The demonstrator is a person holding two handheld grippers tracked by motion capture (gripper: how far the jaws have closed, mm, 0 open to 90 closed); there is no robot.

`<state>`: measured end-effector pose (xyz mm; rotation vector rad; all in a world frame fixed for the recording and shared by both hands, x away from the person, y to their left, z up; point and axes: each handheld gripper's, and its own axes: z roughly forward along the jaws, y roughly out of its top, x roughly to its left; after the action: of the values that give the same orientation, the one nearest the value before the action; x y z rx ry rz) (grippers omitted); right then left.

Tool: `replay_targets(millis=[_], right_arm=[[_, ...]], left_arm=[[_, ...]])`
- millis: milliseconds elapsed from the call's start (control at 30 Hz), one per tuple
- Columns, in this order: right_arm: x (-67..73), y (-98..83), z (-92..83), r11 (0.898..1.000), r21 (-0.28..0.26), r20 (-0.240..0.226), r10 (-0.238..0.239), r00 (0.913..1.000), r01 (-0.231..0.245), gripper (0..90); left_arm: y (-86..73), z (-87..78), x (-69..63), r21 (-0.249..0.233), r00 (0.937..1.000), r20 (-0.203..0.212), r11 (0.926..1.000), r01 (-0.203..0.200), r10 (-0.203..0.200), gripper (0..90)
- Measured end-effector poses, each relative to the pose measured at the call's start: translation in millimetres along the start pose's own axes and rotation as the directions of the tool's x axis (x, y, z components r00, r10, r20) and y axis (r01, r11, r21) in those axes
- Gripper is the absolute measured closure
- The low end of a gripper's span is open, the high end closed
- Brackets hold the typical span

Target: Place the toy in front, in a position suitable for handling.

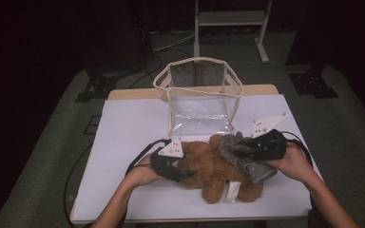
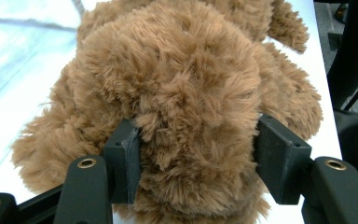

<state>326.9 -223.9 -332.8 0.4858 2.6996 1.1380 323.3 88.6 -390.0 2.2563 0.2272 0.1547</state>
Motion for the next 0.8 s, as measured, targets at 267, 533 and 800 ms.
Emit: replay_targets(millis=[267,533,800], right_arm=[[12.0,0.2,14.3,0.999,-0.019,-0.027,-0.038,0.9989,0.038,75.0],[4.4,-15.2,6.7,0.999,-0.040,0.009,-0.027,0.9996,0.028,75.3],[-1.2,-4.2,10.1,0.998,-0.043,0.016,-0.039,0.9991,0.040,75.2]], left_arm=[[30.8,34.2,-5.5,0.018,0.9988,-0.007,0.9986,-0.049,0.049,38.5],[20.4,12.6,2.6,0.015,0.9979,-0.019,0.9980,-0.061,0.062,38.5],[7.4,21.6,1.8,0.003,0.9980,-0.020,0.9982,-0.059,0.060,41.9]])
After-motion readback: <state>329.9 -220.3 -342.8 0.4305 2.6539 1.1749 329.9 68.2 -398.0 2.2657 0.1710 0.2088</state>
